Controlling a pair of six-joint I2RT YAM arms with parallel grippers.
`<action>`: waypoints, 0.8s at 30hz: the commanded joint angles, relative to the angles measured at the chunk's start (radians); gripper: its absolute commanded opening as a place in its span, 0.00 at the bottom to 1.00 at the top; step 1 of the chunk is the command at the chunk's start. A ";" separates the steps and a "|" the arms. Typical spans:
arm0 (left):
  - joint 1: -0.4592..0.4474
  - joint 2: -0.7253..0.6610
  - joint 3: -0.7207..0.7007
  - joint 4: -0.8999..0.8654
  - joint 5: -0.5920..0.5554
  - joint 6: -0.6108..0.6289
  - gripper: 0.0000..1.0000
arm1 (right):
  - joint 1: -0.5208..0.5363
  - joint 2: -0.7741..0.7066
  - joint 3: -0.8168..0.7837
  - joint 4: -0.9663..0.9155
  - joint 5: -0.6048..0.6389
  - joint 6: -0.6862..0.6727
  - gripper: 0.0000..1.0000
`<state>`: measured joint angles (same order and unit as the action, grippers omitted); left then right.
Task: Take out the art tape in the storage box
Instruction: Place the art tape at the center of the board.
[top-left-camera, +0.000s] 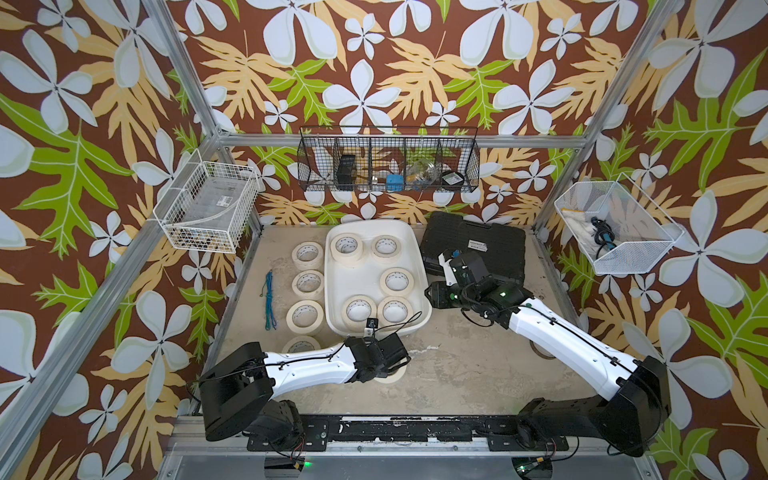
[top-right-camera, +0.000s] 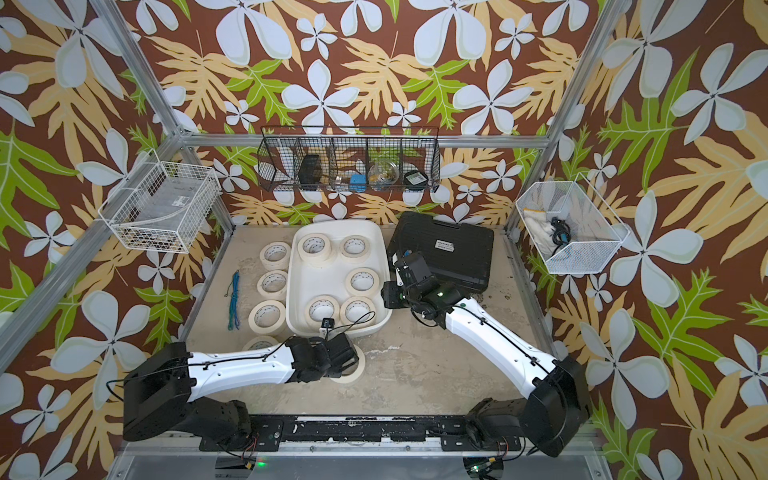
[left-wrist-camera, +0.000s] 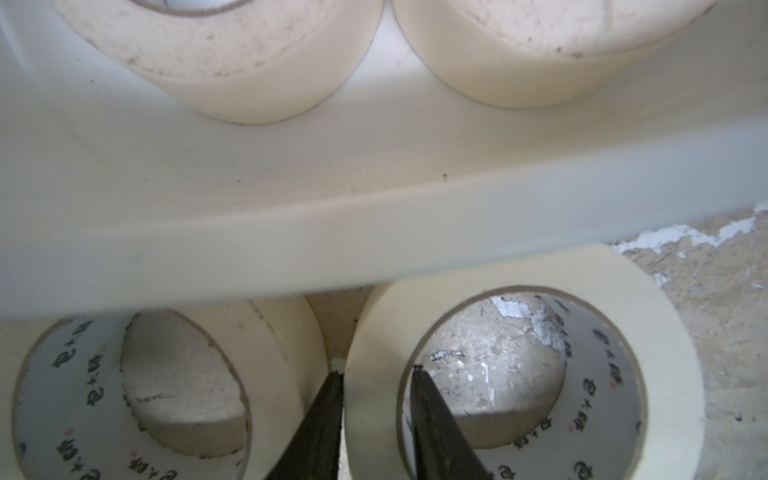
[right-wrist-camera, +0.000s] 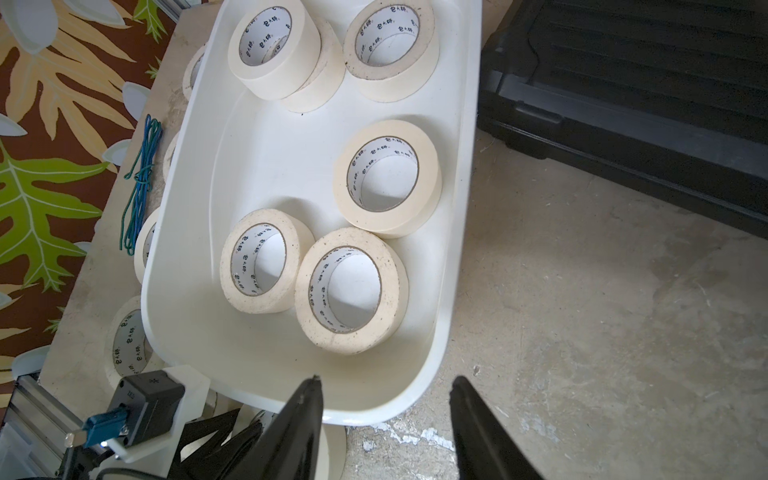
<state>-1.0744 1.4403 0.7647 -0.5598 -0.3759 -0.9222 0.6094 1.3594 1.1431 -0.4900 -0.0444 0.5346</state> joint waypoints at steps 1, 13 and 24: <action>-0.001 -0.002 0.002 0.000 0.004 -0.006 0.39 | 0.000 -0.007 -0.003 0.010 0.005 -0.008 0.53; -0.003 -0.069 0.098 -0.134 0.071 0.195 0.41 | -0.003 -0.024 -0.006 0.002 0.008 -0.008 0.53; 0.080 -0.141 0.357 -0.268 0.040 0.297 0.45 | -0.007 -0.029 -0.019 0.013 -0.006 -0.002 0.53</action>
<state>-1.0248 1.2999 1.0813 -0.7620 -0.3115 -0.6662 0.6025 1.3354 1.1263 -0.4866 -0.0486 0.5354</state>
